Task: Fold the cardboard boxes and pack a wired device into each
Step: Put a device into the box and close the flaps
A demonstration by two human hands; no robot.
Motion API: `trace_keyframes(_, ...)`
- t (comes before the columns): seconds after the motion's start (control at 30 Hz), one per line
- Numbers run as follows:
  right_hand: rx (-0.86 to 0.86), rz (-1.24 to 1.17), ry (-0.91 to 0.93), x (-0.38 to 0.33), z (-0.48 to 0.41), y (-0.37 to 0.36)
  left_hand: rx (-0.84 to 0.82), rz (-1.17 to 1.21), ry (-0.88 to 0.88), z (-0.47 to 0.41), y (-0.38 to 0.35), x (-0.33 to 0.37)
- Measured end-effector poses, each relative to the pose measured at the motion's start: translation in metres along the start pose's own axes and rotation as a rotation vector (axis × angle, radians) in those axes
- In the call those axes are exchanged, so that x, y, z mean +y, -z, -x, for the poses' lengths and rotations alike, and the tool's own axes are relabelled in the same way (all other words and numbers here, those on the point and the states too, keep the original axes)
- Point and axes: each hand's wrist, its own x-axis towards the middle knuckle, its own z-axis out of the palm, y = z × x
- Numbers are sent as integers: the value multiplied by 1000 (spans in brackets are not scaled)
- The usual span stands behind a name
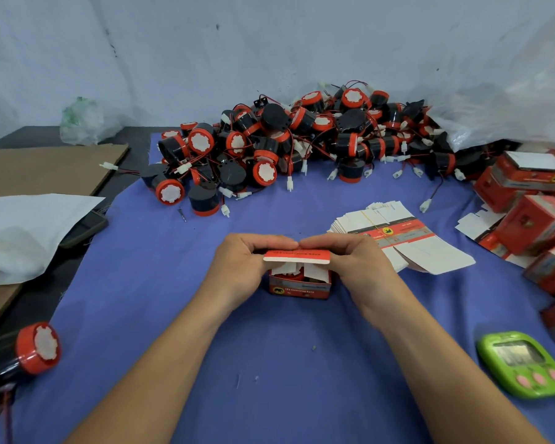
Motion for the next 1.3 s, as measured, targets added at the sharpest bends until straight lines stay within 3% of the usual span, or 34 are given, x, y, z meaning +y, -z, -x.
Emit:
trace_keyframes(0.2,-108,350,-9,-17,6,19,-267,27,78,3,16,6)
trace_keyframes(0.4,-208,698,11,-24,23,24,-327,-147,56,9,21,8)
trace_keyframes(0.8,-55,365,81,-3,35,15,-156,-659,-277,33,9,0)
trace_keyframes(1.3,-148,300,83,1,28,24,-61,-505,-292,30,7,-1)
